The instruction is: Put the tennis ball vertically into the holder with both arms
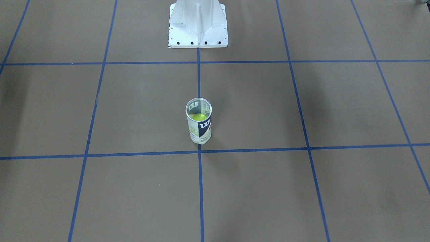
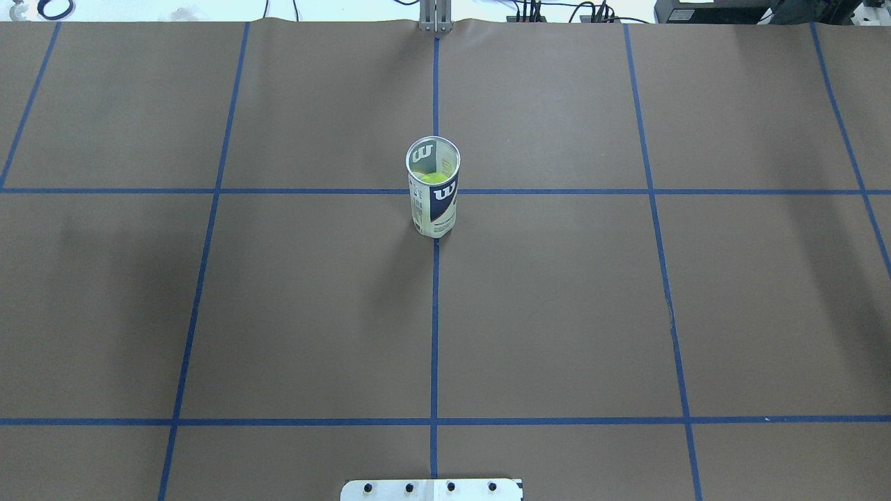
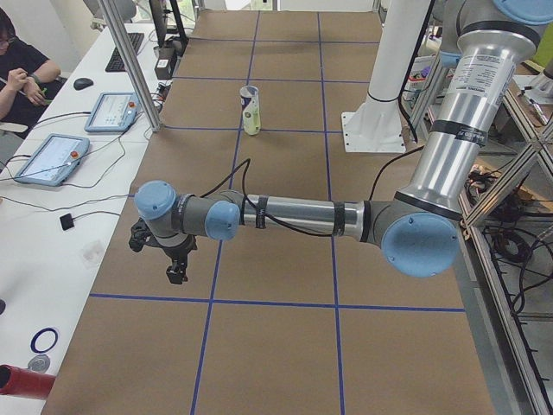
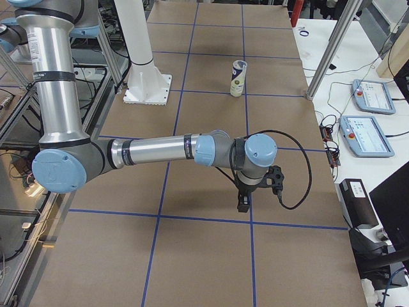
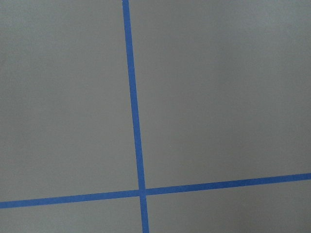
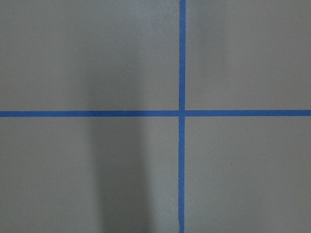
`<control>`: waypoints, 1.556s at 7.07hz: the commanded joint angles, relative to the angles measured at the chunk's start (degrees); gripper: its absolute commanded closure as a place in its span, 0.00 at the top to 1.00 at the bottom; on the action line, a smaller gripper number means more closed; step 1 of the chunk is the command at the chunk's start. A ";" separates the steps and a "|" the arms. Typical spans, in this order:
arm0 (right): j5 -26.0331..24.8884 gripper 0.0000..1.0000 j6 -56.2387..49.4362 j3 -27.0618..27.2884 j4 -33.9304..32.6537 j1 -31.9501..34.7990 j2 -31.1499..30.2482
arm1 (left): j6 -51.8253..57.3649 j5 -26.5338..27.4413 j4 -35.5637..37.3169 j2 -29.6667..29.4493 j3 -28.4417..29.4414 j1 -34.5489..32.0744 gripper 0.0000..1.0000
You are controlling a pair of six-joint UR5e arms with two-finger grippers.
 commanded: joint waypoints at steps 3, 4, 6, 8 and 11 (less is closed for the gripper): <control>0.52 1.00 -0.36 -0.28 -0.34 0.16 -0.20 | 1.09 -0.43 0.05 3.85 -3.49 -1.56 1.00; 0.35 1.00 -0.19 -0.19 -0.34 0.08 -0.11 | 1.19 -0.43 1.53 6.05 -6.74 -1.65 1.00; 0.53 1.00 -0.01 -0.27 -0.25 0.16 -0.11 | 1.27 -0.43 8.55 8.09 -13.25 -2.09 1.00; 0.53 1.00 0.34 -0.45 -0.25 0.07 0.15 | 1.36 -0.43 8.75 9.06 -13.45 -2.52 1.00; 0.53 1.00 0.34 -0.45 -0.25 0.07 0.15 | 1.45 0.10 8.84 10.29 -13.54 -4.72 1.00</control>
